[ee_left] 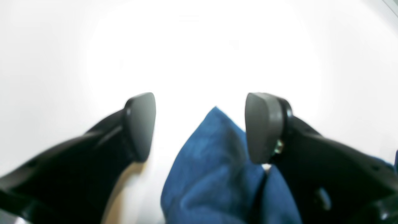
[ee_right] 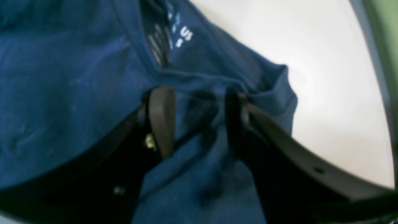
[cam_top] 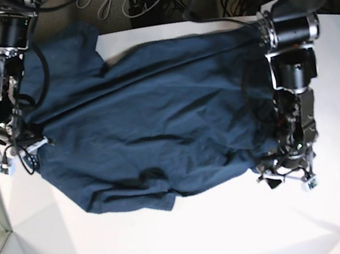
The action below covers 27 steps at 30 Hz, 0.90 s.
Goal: Layout the t-shirt on the table in an organized manner, then fold the t-shirt properly
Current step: 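Release the left gripper and grasp the shirt hem near it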
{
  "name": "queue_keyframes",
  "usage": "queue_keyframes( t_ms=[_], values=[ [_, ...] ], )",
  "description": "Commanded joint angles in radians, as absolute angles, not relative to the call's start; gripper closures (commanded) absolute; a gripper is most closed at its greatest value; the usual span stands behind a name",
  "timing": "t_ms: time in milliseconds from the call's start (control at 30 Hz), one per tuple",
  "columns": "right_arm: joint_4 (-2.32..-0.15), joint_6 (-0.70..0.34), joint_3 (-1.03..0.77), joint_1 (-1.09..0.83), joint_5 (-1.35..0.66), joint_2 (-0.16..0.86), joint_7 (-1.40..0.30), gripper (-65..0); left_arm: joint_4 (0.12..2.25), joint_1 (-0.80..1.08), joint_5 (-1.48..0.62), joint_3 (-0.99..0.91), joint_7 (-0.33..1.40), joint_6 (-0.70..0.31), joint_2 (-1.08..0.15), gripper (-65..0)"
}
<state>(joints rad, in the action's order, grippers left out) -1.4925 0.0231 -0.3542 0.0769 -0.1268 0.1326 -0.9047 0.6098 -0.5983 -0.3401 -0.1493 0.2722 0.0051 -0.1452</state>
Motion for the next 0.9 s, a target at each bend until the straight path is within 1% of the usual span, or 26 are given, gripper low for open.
queue_keyframes(
  t_ms=[0,233,500,667,700,733,767,800,867],
  values=[
    [-1.511,0.021,-0.357,0.093,-0.124,0.140,-0.889,-26.5,0.608,-0.638,-0.340,-0.148,0.249,0.004,-0.153,-43.2],
    [-1.511,0.021,-0.357,0.093,-0.124,0.139,-0.889,-26.5,0.544,-0.634,-0.338,-0.145,0.249,0.004,-0.148,-43.1],
    [-1.511,0.021,-0.357,0.102,-0.124,0.120,-0.889,-26.5,0.532,-0.613,-0.338,0.077,0.248,0.004,-0.139,-43.1],
    [-1.511,0.021,-0.357,0.102,-0.124,0.120,-0.889,-26.5,0.521,-0.598,-0.338,0.108,0.182,0.004,-0.131,-42.9],
    [-1.511,0.021,-0.357,0.102,-0.124,0.120,-0.889,-26.5,0.507,-0.595,-0.338,0.108,0.170,0.004,-0.131,-41.8],
    [-1.511,0.021,-0.357,0.102,-0.124,0.120,-0.889,-26.5,0.489,-0.593,-0.338,0.110,0.160,0.004,-0.130,-39.1],
    [-1.511,0.021,-0.357,0.102,-0.124,0.120,-0.889,-26.5,0.469,-0.593,-0.338,0.110,0.153,0.004,-0.130,-34.3],
    [-1.511,0.021,-0.357,0.102,-0.124,0.120,-0.889,-26.5,0.447,-0.595,-0.338,0.110,0.142,0.004,-0.130,-27.8],
    [-1.511,0.021,-0.357,0.102,-0.124,0.120,-0.888,-26.5,0.406,-0.595,-0.338,0.110,0.116,0.004,-0.130,-10.8]
  ],
)
